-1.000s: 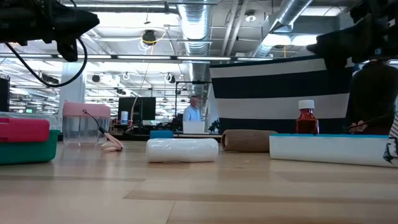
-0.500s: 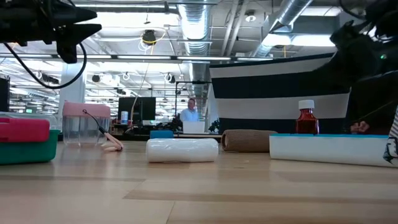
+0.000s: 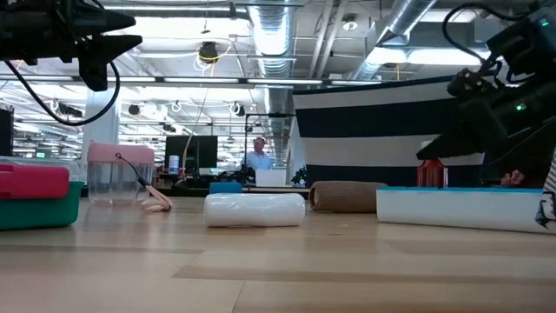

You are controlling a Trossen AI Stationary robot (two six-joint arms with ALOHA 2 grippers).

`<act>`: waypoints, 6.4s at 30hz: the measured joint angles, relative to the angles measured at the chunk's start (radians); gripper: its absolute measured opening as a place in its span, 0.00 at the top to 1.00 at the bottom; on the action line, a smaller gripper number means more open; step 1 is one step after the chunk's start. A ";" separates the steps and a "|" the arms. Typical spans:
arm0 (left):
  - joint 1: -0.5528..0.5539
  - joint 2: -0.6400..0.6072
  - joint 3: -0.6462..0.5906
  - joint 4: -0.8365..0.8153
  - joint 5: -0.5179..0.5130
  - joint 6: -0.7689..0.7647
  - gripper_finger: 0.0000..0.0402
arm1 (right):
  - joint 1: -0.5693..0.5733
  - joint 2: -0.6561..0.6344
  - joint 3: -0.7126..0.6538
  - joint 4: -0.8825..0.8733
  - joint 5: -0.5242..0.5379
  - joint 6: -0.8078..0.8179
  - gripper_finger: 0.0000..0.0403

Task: Pick & place medical supplies in basket/bin
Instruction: Put the orange pill bottle into the blue bin, then put the brown bandage into the blue bin

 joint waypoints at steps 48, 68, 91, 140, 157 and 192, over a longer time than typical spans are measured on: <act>0.000 0.000 0.000 -0.051 0.000 -0.020 0.68 | -0.584 0.219 0.759 -0.346 0.029 -0.279 0.69; 0.000 0.000 0.000 -0.158 0.000 -0.130 0.68 | -0.765 0.759 0.937 -0.403 -0.207 -0.233 0.57; 0.000 0.000 0.000 -0.197 0.010 -0.112 0.68 | -0.479 0.465 1.289 -0.642 -0.222 -0.458 0.44; 0.000 0.000 0.000 -0.239 0.043 0.022 0.68 | -0.077 1.276 1.307 -1.007 -0.513 -0.226 0.60; 0.000 0.000 0.000 -0.252 0.036 -0.051 0.68 | -0.025 1.040 1.749 -1.422 -0.376 -0.313 0.75; 0.000 0.000 0.000 -0.253 0.035 -0.069 0.68 | -0.725 0.876 1.906 -1.553 -0.205 -0.279 0.76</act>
